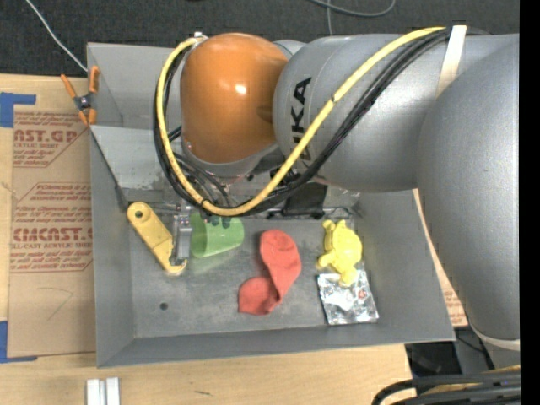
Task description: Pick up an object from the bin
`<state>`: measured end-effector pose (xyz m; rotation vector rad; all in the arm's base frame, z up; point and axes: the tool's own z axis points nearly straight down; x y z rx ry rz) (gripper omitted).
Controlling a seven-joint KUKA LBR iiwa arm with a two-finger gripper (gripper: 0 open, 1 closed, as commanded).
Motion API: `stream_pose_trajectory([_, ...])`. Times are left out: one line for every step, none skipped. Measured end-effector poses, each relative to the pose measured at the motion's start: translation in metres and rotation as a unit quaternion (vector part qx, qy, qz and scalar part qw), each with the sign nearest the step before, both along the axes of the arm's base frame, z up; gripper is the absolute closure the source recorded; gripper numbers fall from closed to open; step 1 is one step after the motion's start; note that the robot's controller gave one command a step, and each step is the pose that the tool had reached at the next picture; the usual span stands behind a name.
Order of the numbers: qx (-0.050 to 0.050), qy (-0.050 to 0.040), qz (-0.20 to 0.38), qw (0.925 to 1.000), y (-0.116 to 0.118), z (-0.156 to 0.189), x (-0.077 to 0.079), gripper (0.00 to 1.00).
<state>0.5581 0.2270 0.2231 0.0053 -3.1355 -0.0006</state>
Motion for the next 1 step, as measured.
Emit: stream_pose_trajectory([0.001, -0.0038, -0.001, 1.0000, -0.0017, 0.0051, 0.0018, 0.00])
